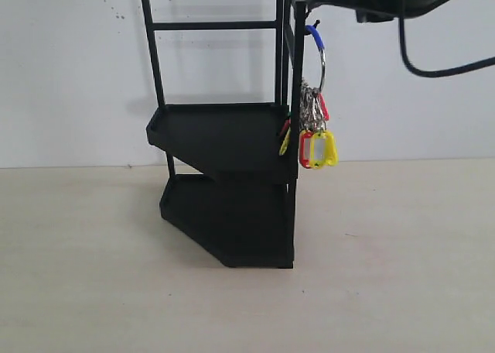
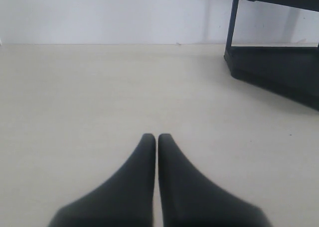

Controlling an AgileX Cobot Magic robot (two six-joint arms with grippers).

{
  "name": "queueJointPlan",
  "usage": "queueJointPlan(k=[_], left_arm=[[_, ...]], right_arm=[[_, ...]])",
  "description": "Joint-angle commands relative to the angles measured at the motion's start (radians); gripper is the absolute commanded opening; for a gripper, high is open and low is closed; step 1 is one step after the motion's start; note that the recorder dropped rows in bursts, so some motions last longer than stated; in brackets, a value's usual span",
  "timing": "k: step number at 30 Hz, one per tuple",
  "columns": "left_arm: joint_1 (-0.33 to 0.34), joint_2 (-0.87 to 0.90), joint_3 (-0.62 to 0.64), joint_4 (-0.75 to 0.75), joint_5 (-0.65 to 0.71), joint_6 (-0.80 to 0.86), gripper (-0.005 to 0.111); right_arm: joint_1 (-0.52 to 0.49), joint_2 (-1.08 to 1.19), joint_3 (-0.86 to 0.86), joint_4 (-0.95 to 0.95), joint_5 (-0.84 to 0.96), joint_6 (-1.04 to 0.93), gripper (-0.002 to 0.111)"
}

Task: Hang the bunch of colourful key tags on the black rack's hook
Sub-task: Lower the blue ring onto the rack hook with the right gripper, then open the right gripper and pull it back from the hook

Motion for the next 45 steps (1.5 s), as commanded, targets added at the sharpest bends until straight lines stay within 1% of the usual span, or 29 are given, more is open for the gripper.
queueJointPlan(k=[1, 4, 8, 12, 15, 16, 17, 18, 19, 21, 23, 25, 28, 35, 40, 42, 43, 45], left_arm=[[0.004, -0.002, -0.001, -0.007, -0.014, -0.010, 0.004], [0.004, -0.002, -0.001, -0.007, -0.014, -0.010, 0.004], [0.004, -0.002, -0.001, -0.007, -0.014, -0.010, 0.004], [0.004, -0.002, -0.001, -0.007, -0.014, -0.010, 0.004], [0.004, -0.002, -0.001, -0.007, -0.014, -0.010, 0.004], [0.004, -0.002, -0.001, -0.007, -0.014, -0.010, 0.004], [0.004, -0.002, -0.001, -0.007, -0.014, -0.010, 0.004], [0.004, -0.002, -0.001, -0.007, -0.014, -0.010, 0.004], [0.004, -0.002, -0.001, -0.007, -0.014, -0.010, 0.004], [0.004, -0.002, -0.001, -0.007, -0.014, -0.010, 0.004], [0.004, -0.002, -0.001, -0.007, -0.014, -0.010, 0.004], [0.004, -0.002, -0.001, -0.007, -0.014, -0.010, 0.004], [0.004, -0.002, -0.001, -0.007, -0.014, -0.010, 0.004], [0.004, -0.002, -0.001, -0.007, -0.014, -0.010, 0.004], [0.004, -0.002, -0.001, -0.007, -0.014, -0.010, 0.004], [0.004, -0.002, -0.001, -0.007, -0.014, -0.010, 0.004], [0.004, -0.002, -0.001, -0.007, -0.014, -0.010, 0.004], [0.004, -0.002, -0.001, -0.007, -0.014, -0.010, 0.004]], right_arm=[[0.001, -0.084, -0.006, 0.036, 0.161, -0.075, 0.000], [0.001, -0.139, -0.001, 0.036, 0.255, -0.122, 0.000], [0.001, -0.239, 0.079, 0.059, 0.251, -0.130, 0.000], [0.001, -0.385, 0.239, 0.105, 0.165, -0.130, 0.000], [0.001, -0.515, 0.378, 0.109, 0.135, -0.130, 0.000], [0.001, -0.548, 0.425, 0.110, 0.129, -0.125, 0.000], [0.001, -0.630, 0.514, 0.110, 0.125, -0.123, 0.000], [0.001, -0.661, 0.546, 0.110, 0.125, -0.123, 0.000], [0.001, -0.739, 0.614, 0.112, 0.137, -0.121, 0.000], [0.001, -0.834, 0.663, 0.123, 0.173, -0.111, 0.000], [0.001, -0.911, 0.665, 0.123, 0.233, -0.111, 0.000], [0.001, -0.969, 0.665, 0.123, 0.240, -0.111, 0.000], [0.001, -1.035, 0.665, 0.123, 0.240, -0.111, 0.000], [0.001, -1.062, 0.665, 0.123, 0.235, -0.126, 0.000], [-0.009, -1.206, 0.665, 0.125, 0.198, -0.098, 0.000], [-0.064, -1.262, 0.667, 0.141, 0.195, -0.051, 0.000], [-0.130, -1.299, 0.695, 0.148, 0.162, -0.053, 0.000], [-0.192, -1.342, 0.755, 0.148, 0.091, -0.063, 0.000]])
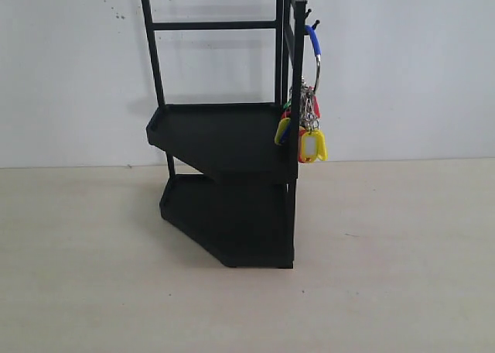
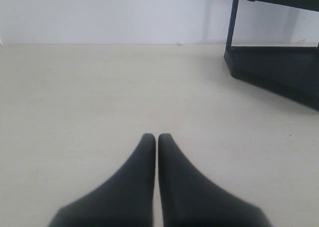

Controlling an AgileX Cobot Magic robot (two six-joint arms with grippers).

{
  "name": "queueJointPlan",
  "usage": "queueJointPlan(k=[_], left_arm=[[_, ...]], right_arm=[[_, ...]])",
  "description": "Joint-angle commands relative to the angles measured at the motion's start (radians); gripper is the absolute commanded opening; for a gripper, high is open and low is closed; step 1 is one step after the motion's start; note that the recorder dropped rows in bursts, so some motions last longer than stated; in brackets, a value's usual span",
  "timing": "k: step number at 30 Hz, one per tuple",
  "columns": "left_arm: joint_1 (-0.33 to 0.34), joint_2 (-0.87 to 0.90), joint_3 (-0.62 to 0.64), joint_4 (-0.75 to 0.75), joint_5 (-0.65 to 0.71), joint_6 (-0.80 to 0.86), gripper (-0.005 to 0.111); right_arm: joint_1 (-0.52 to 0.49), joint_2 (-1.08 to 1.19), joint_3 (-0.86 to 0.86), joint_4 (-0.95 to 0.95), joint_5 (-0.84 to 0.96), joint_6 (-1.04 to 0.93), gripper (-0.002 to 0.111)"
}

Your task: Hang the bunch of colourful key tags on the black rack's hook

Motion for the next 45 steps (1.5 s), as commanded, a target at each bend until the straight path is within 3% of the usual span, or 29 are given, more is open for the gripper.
queueJointPlan(k=[1, 9, 21, 23, 35, 45], left_arm=[[0.004, -0.002, -0.001, -0.007, -0.014, -0.010, 0.004], [0.004, -0.002, -0.001, -0.007, -0.014, -0.010, 0.004], [0.004, -0.002, -0.001, -0.007, -0.016, -0.010, 0.004], [0.004, -0.002, -0.001, -0.007, -0.016, -0.010, 0.004], [0.004, -0.002, -0.001, -0.007, -0.016, -0.010, 0.004], [0.004, -0.002, -0.001, -0.007, -0.016, -0.010, 0.004]], right_arm=[[-0.125, -0.087, 0.113, 0.007, -0.129, -0.003, 0.000], [-0.234, -0.199, 0.449, 0.007, -0.503, -0.003, 0.000], [-0.241, -0.199, 0.833, 0.013, -0.671, 0.035, 0.000], [-0.241, -0.199, 0.833, 0.013, -0.707, 0.035, 0.000], [-0.239, -0.199, 0.833, 0.028, -0.523, 0.037, 0.000], [-0.239, -0.199, 0.833, 0.026, -0.525, -0.006, 0.000]])
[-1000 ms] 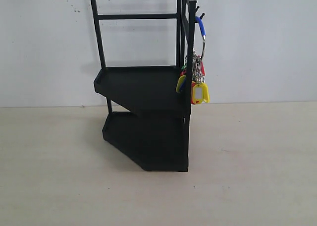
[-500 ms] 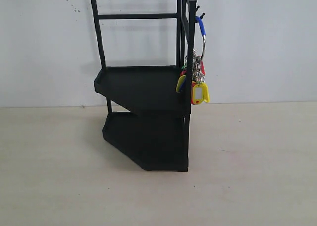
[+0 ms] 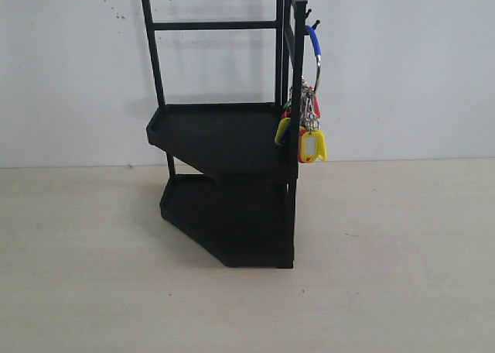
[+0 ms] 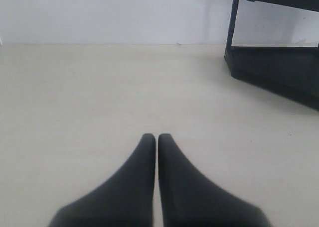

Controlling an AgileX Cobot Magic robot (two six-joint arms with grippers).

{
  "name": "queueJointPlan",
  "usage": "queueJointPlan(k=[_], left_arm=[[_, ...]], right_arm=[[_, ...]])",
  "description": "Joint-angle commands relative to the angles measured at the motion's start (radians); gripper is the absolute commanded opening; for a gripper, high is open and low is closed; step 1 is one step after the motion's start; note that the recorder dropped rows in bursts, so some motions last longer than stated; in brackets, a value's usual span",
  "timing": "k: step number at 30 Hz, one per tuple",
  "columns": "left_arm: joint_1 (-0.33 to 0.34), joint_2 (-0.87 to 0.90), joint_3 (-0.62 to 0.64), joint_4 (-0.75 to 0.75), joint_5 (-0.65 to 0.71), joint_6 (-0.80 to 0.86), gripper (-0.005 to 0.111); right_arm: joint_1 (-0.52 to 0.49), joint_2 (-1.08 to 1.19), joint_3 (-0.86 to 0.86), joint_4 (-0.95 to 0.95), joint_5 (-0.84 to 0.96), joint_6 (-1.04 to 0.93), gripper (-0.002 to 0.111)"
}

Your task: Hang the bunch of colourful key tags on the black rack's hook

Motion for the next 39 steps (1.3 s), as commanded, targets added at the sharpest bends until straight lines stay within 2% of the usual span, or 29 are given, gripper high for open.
queueJointPlan(k=[1, 7, 11, 16, 18, 39], left_arm=[[0.004, -0.002, -0.001, -0.007, -0.016, -0.010, 0.004], [0.004, -0.002, -0.001, -0.007, -0.016, -0.010, 0.004], [0.004, -0.002, -0.001, -0.007, -0.016, -0.010, 0.004], [0.004, -0.002, -0.001, -0.007, -0.016, -0.010, 0.004], [0.004, -0.002, -0.001, -0.007, -0.016, -0.010, 0.004], [0.004, -0.002, -0.001, -0.007, -0.016, -0.010, 0.004]], right_arm=[[0.000, -0.004, 0.000, -0.002, 0.003, -0.056, 0.000], [0.025, -0.004, 0.000, -0.008, 0.003, -0.103, 0.000], [0.026, -0.004, 0.000, 0.051, -0.003, -0.133, 0.000], [0.026, -0.004, 0.000, 0.293, -0.026, -0.448, 0.000], [0.026, -0.004, 0.000, 0.351, -0.031, -0.506, 0.000], [0.026, -0.004, 0.000, 0.429, -0.027, -0.558, 0.000]])
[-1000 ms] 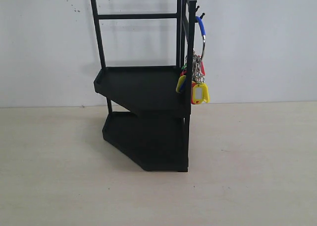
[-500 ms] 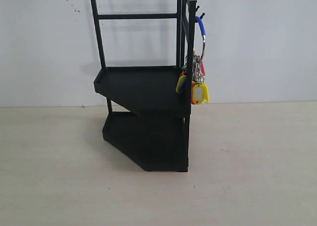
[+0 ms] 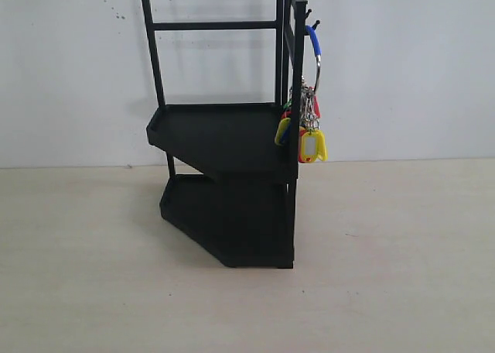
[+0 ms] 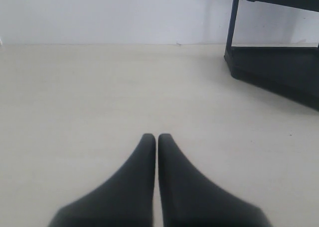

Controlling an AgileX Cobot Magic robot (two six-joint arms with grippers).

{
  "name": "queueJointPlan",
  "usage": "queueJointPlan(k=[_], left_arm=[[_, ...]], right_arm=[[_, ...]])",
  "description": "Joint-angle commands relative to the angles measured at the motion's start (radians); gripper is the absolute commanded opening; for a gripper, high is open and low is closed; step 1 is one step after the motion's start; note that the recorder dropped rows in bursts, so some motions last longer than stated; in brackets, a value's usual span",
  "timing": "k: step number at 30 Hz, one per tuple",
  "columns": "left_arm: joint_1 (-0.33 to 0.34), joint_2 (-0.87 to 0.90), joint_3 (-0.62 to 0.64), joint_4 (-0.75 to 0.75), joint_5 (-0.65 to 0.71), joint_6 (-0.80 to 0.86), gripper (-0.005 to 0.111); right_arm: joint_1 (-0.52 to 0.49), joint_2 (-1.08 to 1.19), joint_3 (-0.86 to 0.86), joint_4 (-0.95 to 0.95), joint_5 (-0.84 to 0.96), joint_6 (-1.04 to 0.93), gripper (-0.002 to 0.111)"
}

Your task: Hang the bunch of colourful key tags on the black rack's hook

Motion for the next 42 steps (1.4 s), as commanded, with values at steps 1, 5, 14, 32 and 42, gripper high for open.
queueJointPlan(k=[1, 5, 14, 32, 42], left_arm=[[0.004, -0.002, -0.001, -0.007, -0.016, -0.010, 0.004], [0.004, -0.002, -0.001, -0.007, -0.016, -0.010, 0.004], [0.004, -0.002, -0.001, -0.007, -0.016, -0.010, 0.004], [0.004, -0.002, -0.001, -0.007, -0.016, -0.010, 0.004], [0.004, -0.002, -0.001, -0.007, -0.016, -0.010, 0.004]], right_arm=[[0.002, -0.004, 0.000, 0.005, -0.003, -0.018, 0.000], [0.002, -0.004, 0.000, 0.005, -0.003, -0.018, 0.000], [-0.100, -0.004, 0.000, 0.005, -0.003, -0.018, 0.000], [-0.198, -0.004, 0.000, 0.005, -0.003, -0.001, 0.000], [-0.198, -0.004, 0.000, 0.005, -0.003, -0.001, 0.000]])
